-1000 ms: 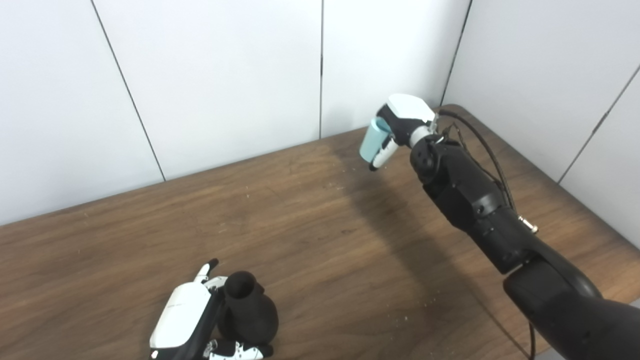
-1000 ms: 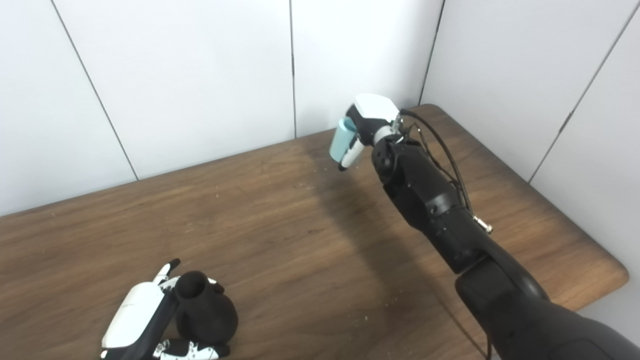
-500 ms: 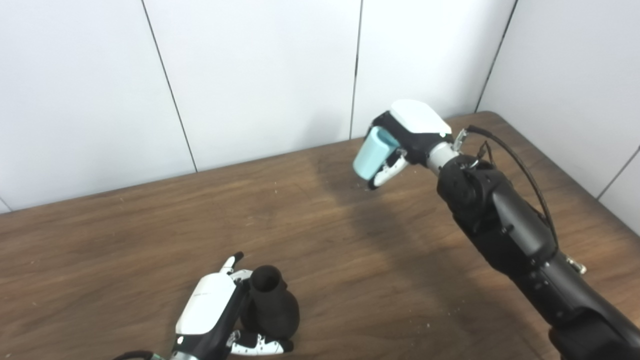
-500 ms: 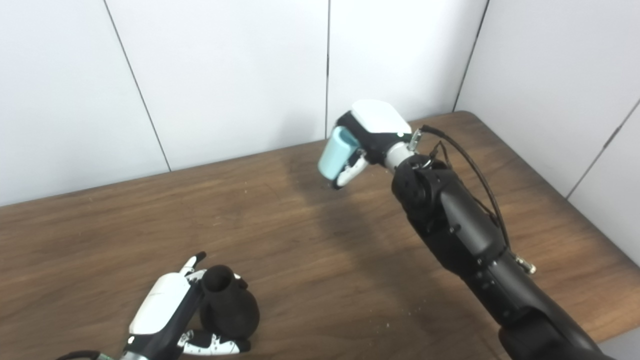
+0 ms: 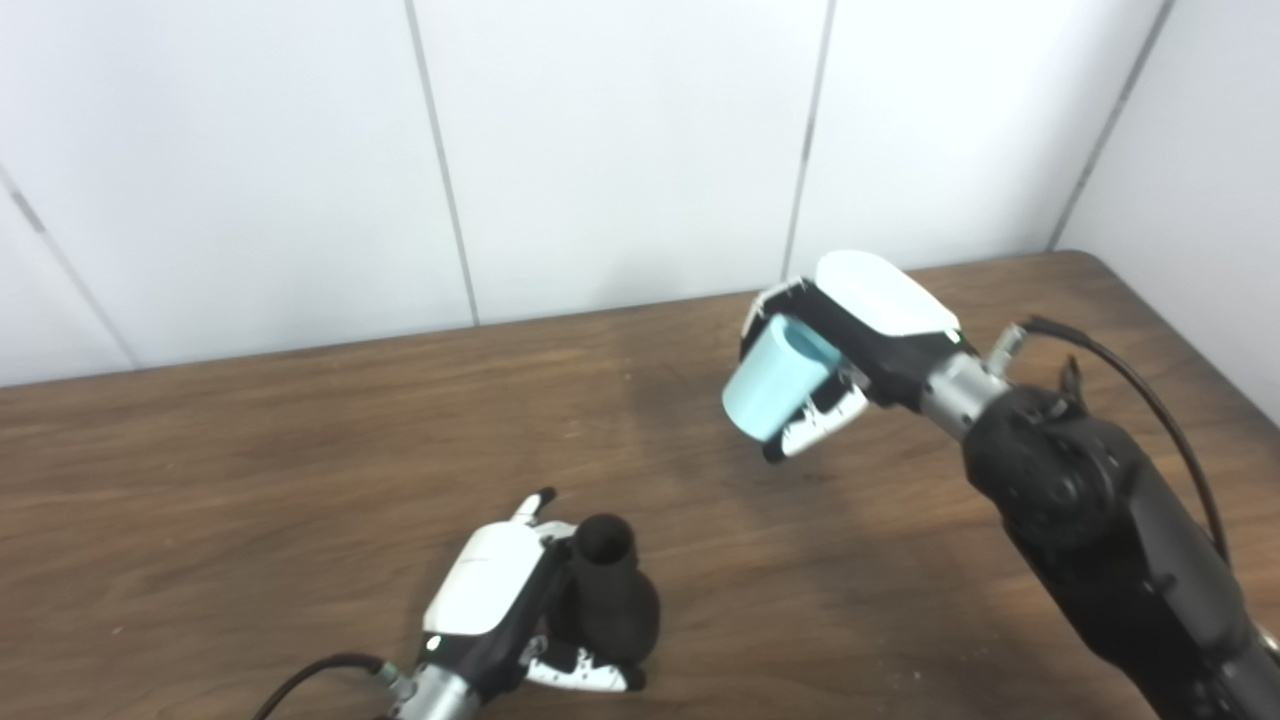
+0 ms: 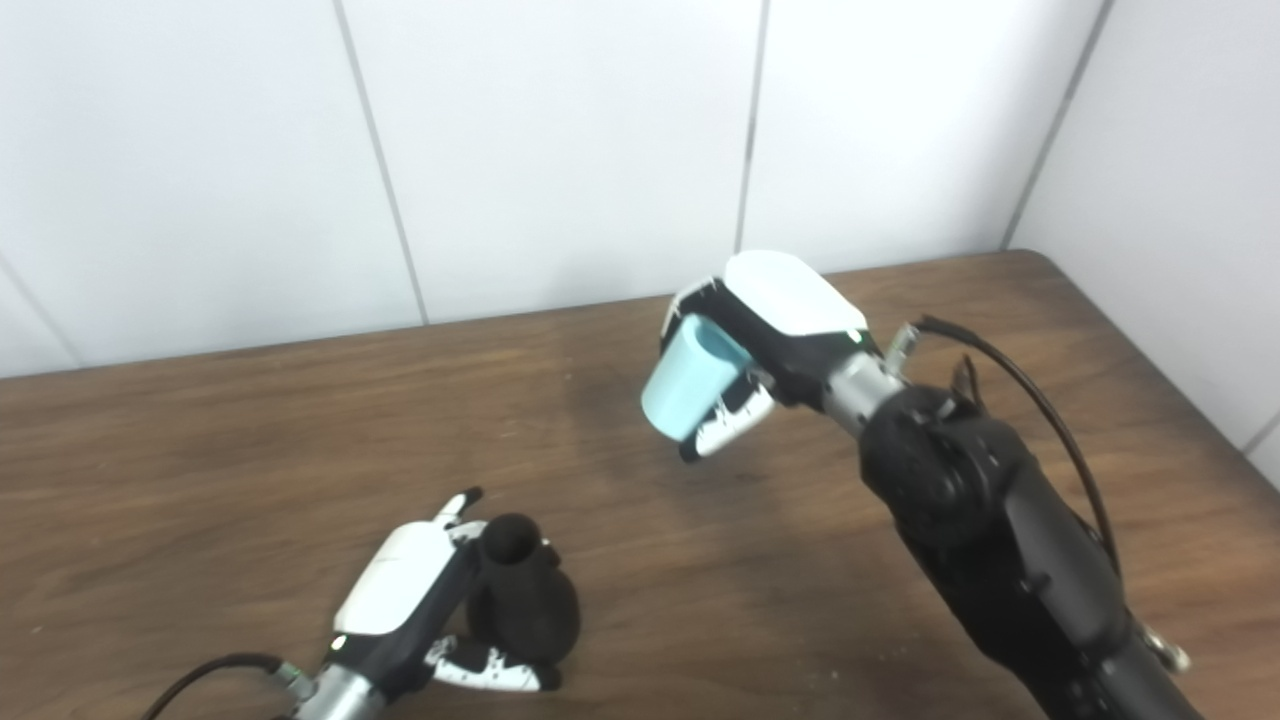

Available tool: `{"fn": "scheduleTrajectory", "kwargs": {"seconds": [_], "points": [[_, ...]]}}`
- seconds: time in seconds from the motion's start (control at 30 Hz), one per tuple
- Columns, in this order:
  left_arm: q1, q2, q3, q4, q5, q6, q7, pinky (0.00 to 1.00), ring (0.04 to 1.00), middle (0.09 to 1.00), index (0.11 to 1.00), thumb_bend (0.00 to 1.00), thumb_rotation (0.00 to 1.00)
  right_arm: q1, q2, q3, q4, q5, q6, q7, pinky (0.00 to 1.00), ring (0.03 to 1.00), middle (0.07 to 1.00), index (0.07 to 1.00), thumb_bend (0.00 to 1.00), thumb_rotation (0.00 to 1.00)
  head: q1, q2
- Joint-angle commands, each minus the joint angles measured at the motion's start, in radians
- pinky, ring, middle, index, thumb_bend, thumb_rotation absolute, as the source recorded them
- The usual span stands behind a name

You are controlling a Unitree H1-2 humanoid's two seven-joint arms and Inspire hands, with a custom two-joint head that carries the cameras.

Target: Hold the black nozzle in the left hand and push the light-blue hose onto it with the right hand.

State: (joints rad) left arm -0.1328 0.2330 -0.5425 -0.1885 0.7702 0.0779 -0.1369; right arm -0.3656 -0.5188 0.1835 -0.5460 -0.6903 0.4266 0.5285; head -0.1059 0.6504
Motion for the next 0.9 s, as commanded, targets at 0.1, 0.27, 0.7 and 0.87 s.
{"fn": "scheduleTrajectory", "kwargs": {"seconds": [0.1,0.27,0.7,0.87], "points": [[0.046,-0.004,-0.060,0.064,0.070,0.047,-0.089,1.00,0.710,0.488,0.495,0.52,0.00,0.002,0.036,-0.011,-0.080,0.017,-0.005,0.010,0.31,0.436,0.511,0.501,0.50,0.00,0.040,-0.005],[0.044,-0.015,-0.070,0.066,0.078,0.057,-0.091,1.00,0.715,0.487,0.495,0.52,0.00,0.039,0.049,-0.027,-0.091,0.061,-0.041,-0.003,0.32,0.427,0.506,0.503,0.50,0.00,0.077,0.001],[0.039,-0.032,-0.081,0.070,0.101,0.071,-0.091,1.00,0.708,0.487,0.495,0.52,0.00,0.124,0.066,-0.028,-0.136,0.113,-0.112,-0.027,0.32,0.428,0.507,0.528,0.50,0.00,0.136,0.010],[0.031,-0.033,-0.080,0.074,0.100,0.070,-0.095,1.00,0.699,0.487,0.495,0.52,0.00,0.124,0.086,-0.005,-0.148,0.089,-0.120,-0.016,0.32,0.433,0.508,0.528,0.50,0.00,0.137,0.011]]}}
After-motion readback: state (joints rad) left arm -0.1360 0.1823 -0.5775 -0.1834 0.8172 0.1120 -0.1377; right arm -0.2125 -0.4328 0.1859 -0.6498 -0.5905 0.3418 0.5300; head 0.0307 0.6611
